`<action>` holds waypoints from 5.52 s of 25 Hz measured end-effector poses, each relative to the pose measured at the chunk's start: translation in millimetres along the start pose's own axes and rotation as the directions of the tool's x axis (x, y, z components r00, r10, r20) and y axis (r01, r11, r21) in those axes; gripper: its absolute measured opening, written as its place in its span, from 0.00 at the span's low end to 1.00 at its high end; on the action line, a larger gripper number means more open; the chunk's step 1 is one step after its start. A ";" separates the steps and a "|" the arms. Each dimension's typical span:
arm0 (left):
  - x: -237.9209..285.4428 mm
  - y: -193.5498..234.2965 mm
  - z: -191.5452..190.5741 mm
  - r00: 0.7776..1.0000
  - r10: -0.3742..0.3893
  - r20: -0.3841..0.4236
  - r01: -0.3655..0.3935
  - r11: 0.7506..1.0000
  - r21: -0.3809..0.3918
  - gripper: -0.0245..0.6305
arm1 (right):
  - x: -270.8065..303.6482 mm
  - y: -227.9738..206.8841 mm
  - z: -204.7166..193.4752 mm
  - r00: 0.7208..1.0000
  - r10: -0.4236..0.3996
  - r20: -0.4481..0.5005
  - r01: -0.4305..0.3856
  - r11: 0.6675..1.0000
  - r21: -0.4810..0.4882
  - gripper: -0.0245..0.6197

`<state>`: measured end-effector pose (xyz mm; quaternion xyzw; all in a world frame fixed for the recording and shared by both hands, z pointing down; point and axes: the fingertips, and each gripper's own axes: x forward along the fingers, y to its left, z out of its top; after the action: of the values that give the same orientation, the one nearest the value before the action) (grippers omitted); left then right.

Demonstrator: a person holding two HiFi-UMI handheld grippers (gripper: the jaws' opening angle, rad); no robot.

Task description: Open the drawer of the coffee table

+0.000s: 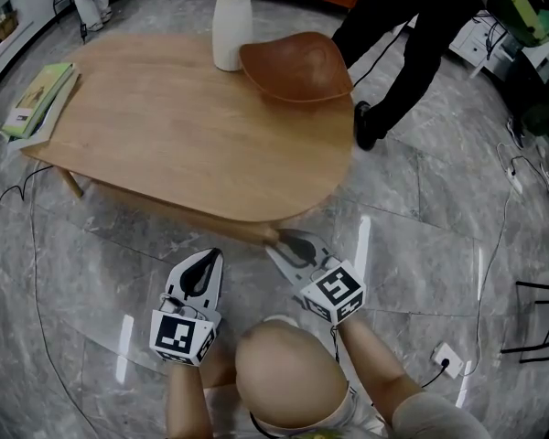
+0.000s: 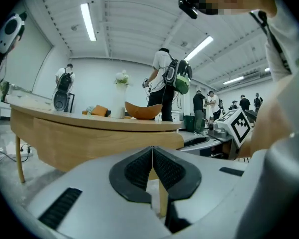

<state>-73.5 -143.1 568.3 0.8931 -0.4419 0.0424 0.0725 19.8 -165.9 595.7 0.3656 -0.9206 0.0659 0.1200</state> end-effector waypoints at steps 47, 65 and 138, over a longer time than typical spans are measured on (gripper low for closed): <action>-3.7 16.3 -11.4 0.728 0.120 -0.675 0.546 0.493 0.677 0.24 | -14.6 56.3 -4.7 0.998 0.053 -0.038 -0.056 0.995 -0.078 0.18; -15.7 8.5 -13.6 0.762 0.136 -0.633 0.502 0.494 0.710 0.24 | -10.2 75.9 24.9 0.996 0.079 -0.047 -0.086 0.978 -0.190 0.20; -100.8 -24.4 -50.9 0.744 0.118 -0.657 0.500 0.553 0.666 0.23 | -45.5 156.3 -14.2 0.889 0.423 -0.175 -0.412 0.906 0.093 0.19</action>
<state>-115.8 -41.0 602.2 0.7977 -0.2109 0.5300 -0.1958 -53.5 -19.8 591.9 0.1543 -0.9598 0.1496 0.1807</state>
